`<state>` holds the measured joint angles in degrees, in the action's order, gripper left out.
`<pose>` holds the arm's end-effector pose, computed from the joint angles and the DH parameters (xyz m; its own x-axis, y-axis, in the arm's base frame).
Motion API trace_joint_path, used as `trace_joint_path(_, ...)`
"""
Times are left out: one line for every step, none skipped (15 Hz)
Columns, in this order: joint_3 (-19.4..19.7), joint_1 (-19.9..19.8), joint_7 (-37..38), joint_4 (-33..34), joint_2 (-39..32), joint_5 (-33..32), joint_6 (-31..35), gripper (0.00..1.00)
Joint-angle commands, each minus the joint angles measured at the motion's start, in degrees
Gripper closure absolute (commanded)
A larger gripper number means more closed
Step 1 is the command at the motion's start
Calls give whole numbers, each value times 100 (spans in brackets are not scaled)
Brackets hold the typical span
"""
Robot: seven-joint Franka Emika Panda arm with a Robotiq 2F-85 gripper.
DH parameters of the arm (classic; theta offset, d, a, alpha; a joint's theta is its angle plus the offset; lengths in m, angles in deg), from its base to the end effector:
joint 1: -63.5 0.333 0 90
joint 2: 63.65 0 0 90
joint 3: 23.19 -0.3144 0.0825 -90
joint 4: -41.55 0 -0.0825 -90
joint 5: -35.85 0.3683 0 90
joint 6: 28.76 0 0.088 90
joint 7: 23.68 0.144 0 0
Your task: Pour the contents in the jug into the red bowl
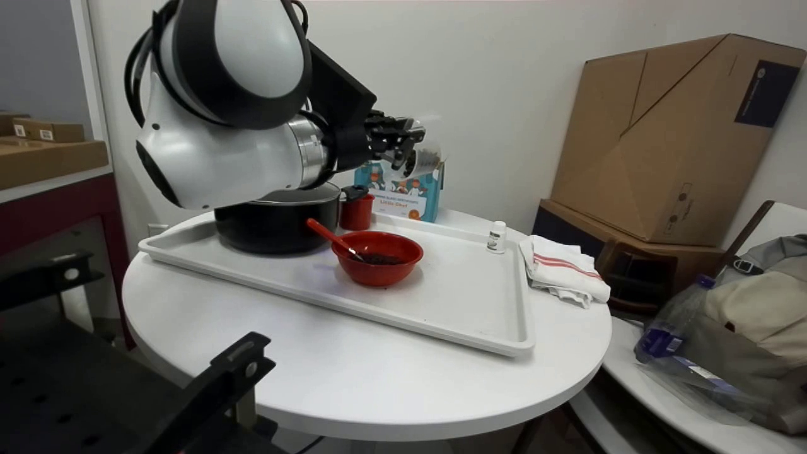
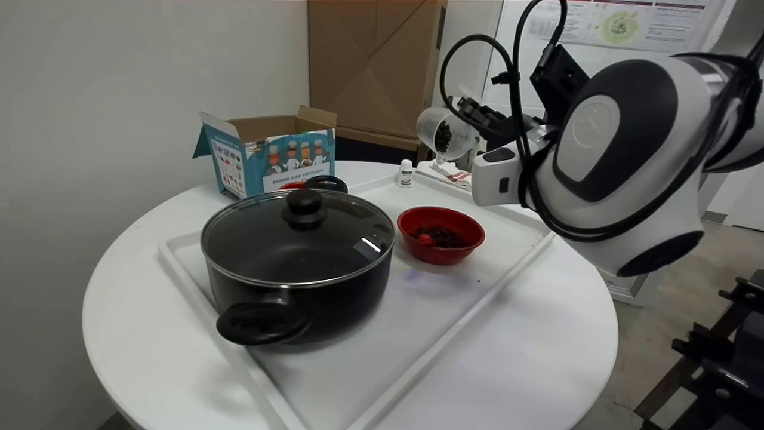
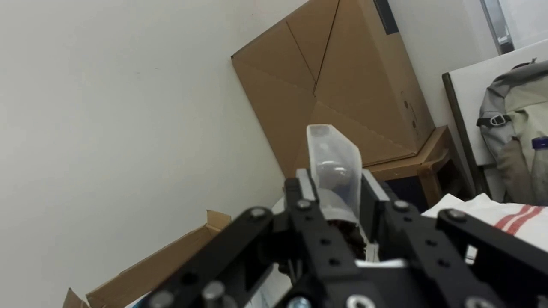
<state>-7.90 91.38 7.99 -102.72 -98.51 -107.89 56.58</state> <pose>0.4777 0.0040 0.1264 0.3132 0.3465 -0.8842 0.2300 0.8757 0.4246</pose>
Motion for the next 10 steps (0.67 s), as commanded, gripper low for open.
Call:
trace_joint_path(352, 300, 373, 121, -300, 0, -374, 89)
trace_joint_path(412, 343, 430, 138, -348, 0, -432, 89)
trace_joint_path(468, 384, 495, 153, -399, 0, -492, 89)
trace_joint_path(505, 410, 546, 164, -434, 0, -540, 89)
trace_joint_path(552, 454, 598, 171, -478, 0, -589, 89)
trace_joint_path(596, 497, 643, 180, -525, 0, -631, 89)
trace_joint_path(636, 541, 694, 191, -572, 0, -677, 89)
trace_joint_path(645, 546, 724, 195, -594, 0, -714, 89)
trace_joint_path(671, 575, 766, 199, -629, 0, -751, 89)
trace_joint_path(715, 628, 810, 206, -675, 0, -796, 89)
